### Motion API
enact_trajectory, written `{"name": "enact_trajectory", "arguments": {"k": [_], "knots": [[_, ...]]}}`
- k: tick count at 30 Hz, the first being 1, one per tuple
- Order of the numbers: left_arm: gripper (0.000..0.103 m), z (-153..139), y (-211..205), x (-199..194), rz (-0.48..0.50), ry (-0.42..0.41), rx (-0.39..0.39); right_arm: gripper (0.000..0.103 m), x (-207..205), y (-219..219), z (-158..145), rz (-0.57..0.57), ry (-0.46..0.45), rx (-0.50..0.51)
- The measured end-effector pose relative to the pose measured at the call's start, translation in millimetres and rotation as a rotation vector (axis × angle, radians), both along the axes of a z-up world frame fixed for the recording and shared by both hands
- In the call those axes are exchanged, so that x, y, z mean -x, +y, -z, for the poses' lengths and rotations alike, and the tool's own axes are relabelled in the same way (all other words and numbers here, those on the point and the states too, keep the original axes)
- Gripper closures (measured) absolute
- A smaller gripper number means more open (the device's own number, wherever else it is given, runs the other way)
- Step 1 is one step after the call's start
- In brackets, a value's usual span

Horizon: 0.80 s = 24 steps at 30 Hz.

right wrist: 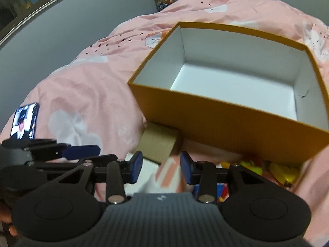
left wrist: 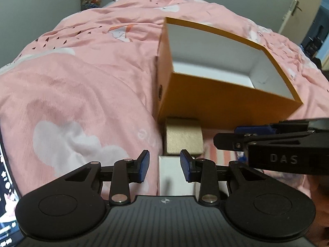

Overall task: Organize objects
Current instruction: 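Move both grippers toward the white box and tan cube by the orange box, then grasp the white rectangular box with the left gripper while the right grasps the tan cardboard cube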

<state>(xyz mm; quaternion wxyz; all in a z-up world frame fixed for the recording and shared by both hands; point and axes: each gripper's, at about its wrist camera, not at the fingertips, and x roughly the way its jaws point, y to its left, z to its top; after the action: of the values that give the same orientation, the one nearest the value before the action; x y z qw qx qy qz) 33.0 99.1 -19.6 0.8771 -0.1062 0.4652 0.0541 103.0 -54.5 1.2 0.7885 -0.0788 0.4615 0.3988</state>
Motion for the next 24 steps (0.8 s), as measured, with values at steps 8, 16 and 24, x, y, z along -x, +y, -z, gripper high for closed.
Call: {"name": "enact_trajectory", "arguments": {"k": [8, 16, 24], "knots": [[0.063, 21, 8, -30, -0.013, 0.075, 0.067, 0.06, -40, 20, 37, 0.044, 0.15, 0.005], [0.067, 40, 6, -45, -0.007, 0.128, 0.023, 0.055, -67, 18, 66, 0.071, 0.322, -0.036], [0.067, 46, 14, -43, -0.019, 0.142, 0.031, 0.041, -71, 33, 80, 0.037, 0.377, -0.045]]}}
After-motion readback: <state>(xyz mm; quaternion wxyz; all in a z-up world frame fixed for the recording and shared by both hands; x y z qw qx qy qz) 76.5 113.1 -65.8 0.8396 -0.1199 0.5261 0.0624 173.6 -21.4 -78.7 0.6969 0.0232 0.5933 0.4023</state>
